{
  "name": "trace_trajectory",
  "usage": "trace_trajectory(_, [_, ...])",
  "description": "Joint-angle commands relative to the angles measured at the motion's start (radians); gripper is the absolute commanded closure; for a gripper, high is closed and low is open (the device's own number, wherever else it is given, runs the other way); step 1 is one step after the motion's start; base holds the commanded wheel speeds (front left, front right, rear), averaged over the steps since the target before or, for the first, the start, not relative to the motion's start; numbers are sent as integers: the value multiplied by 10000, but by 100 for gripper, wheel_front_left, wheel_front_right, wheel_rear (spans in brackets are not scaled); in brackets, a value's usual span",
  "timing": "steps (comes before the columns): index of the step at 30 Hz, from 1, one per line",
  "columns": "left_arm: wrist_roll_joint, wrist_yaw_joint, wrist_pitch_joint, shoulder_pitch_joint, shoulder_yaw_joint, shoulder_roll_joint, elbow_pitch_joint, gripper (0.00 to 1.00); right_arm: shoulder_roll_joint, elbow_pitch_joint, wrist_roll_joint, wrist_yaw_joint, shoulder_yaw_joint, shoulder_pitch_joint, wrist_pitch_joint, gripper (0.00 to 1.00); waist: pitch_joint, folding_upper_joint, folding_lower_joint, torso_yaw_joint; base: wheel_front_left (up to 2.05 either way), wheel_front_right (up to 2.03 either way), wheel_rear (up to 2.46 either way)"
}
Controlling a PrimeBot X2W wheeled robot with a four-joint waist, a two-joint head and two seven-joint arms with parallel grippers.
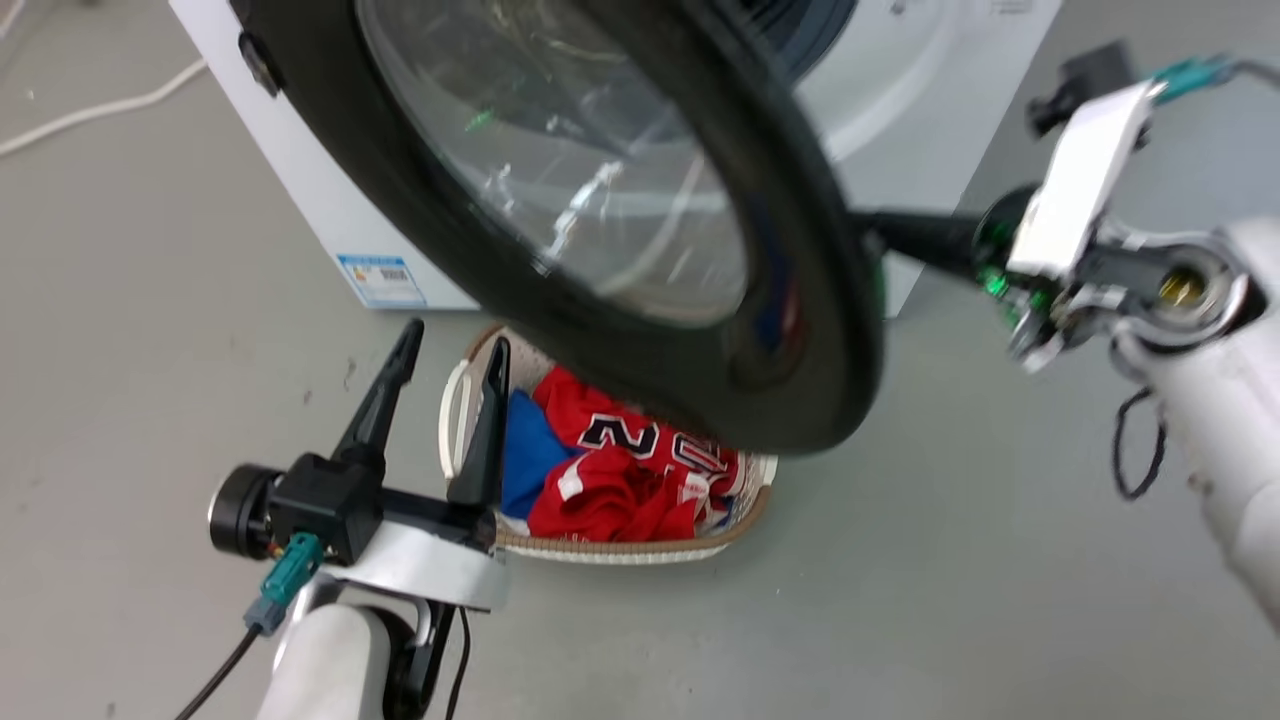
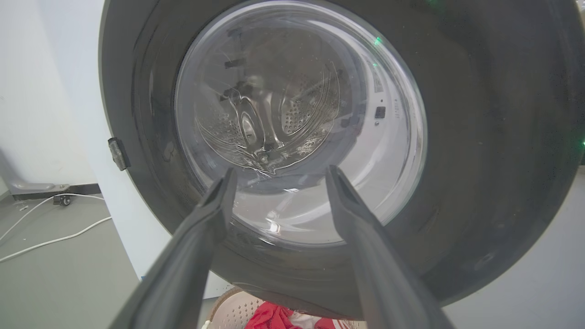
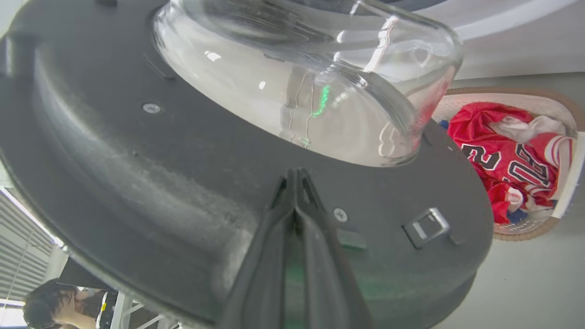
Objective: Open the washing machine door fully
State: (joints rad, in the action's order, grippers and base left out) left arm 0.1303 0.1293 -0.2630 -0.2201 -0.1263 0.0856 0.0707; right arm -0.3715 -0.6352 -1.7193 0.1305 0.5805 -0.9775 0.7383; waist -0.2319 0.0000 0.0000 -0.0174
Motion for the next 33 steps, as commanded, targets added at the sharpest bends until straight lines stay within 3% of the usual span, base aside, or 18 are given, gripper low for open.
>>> trace_trajectory(1, [62,23,-26,204,6,21,91,0,123,298,-55,4,139,379,-116,100,348,0,0,131,0,0,0])
trace_trajectory(12, [240,23,-26,533,-332,102,413,0,653,1674,-424,6,1057,1558,-672,100,933,0,0,183,0,0,0])
trace_trajectory(17, [344,21,-26,602,-460,98,553,0,689,1873,-319,4,1209,1699,-1470,100,1103,0,0,105,0,0,0])
trace_trajectory(25, [480,23,-26,779,-504,92,735,0,315,2176,-286,4,529,2391,-3831,100,1429,0,0,70,0,0,0])
trace_trajectory(33, [523,22,-26,1023,-392,90,862,0,-558,3199,-512,3,-517,4124,-6077,100,1659,0,0,202,0,0,0])
